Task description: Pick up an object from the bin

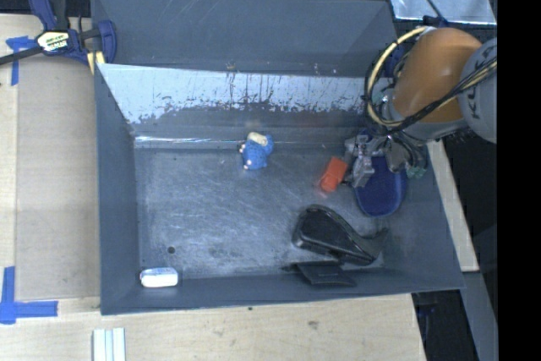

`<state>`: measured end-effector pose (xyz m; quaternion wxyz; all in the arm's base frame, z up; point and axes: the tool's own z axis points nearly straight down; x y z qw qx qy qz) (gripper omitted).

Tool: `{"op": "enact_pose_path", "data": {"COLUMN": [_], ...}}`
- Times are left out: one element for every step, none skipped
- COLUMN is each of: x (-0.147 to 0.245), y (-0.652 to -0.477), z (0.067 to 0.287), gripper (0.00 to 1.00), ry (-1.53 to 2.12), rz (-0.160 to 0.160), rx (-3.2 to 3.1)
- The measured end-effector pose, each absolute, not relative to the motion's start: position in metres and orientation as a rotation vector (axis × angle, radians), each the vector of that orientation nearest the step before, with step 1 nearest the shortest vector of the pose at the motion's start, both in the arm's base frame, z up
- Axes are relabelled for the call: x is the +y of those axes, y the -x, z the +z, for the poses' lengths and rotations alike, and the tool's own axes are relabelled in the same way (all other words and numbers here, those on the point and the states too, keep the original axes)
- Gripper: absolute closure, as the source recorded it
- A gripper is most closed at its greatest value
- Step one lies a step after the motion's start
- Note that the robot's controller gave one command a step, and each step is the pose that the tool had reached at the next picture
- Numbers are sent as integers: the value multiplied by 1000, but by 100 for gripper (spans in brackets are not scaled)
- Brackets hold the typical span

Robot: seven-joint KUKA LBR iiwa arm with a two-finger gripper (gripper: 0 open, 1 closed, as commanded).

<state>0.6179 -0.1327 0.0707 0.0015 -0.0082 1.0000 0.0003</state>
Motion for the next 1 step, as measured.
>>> {"op": "enact_pose_path", "data": {"x": [-139], "y": [-620], "z": [168], "gripper": [100], "ry": [38], "rz": [-5], "rx": [3129]}}
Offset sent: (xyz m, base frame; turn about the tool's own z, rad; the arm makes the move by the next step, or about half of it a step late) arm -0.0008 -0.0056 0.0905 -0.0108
